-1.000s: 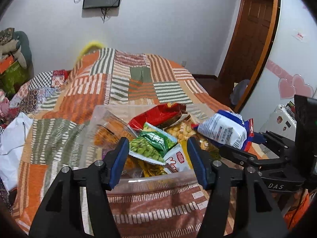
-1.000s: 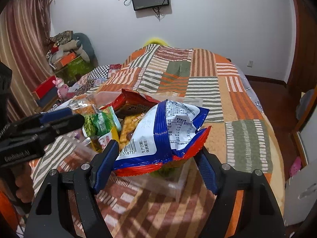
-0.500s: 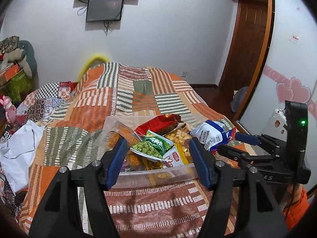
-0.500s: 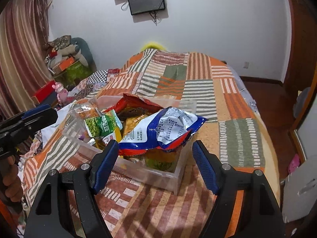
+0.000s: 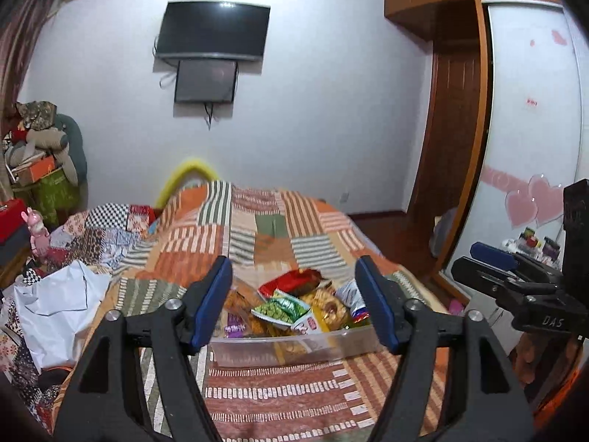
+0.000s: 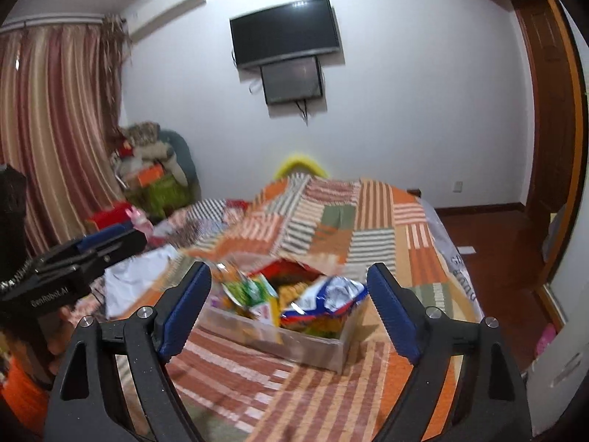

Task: Organize snacks

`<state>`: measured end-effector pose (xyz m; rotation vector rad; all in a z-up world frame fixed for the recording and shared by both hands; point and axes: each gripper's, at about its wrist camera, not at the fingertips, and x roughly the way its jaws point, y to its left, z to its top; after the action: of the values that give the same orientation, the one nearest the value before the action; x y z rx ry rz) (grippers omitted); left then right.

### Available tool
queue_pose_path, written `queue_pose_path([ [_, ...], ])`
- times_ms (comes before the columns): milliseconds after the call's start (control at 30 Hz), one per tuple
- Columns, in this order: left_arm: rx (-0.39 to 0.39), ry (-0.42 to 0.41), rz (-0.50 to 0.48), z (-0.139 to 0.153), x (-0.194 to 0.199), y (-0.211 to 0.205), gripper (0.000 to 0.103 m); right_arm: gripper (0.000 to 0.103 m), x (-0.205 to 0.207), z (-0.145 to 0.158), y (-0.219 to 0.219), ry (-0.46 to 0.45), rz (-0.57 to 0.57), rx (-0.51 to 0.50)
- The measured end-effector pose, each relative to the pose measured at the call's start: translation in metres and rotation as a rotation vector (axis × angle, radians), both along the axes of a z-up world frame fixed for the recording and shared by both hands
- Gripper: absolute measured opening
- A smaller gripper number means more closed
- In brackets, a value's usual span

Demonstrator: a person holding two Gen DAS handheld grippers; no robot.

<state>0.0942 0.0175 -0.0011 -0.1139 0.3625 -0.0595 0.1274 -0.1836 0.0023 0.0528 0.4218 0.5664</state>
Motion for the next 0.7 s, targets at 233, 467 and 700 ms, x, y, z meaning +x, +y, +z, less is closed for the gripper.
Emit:
queue_pose_path([
  [233, 0.026, -0.064, 0.029, 0.011, -0.027, -0.005, 0.1, 0.103, -0.023, 0.014, -0.003, -0.066, -0.017, 0.05],
  [467, 0.029, -0.067, 0.044, 0.009, -0.033, -0.004, 0.102, 0.103, -0.027, 0.011, 0.005, -0.068, -0.014, 0.042],
  [700, 0.026, -0.068, 0.052, 0.007, -0.034, -0.003, 0.102, 0.103, -0.03, 0.009, 0.003, -0.073, -0.018, 0.044],
])
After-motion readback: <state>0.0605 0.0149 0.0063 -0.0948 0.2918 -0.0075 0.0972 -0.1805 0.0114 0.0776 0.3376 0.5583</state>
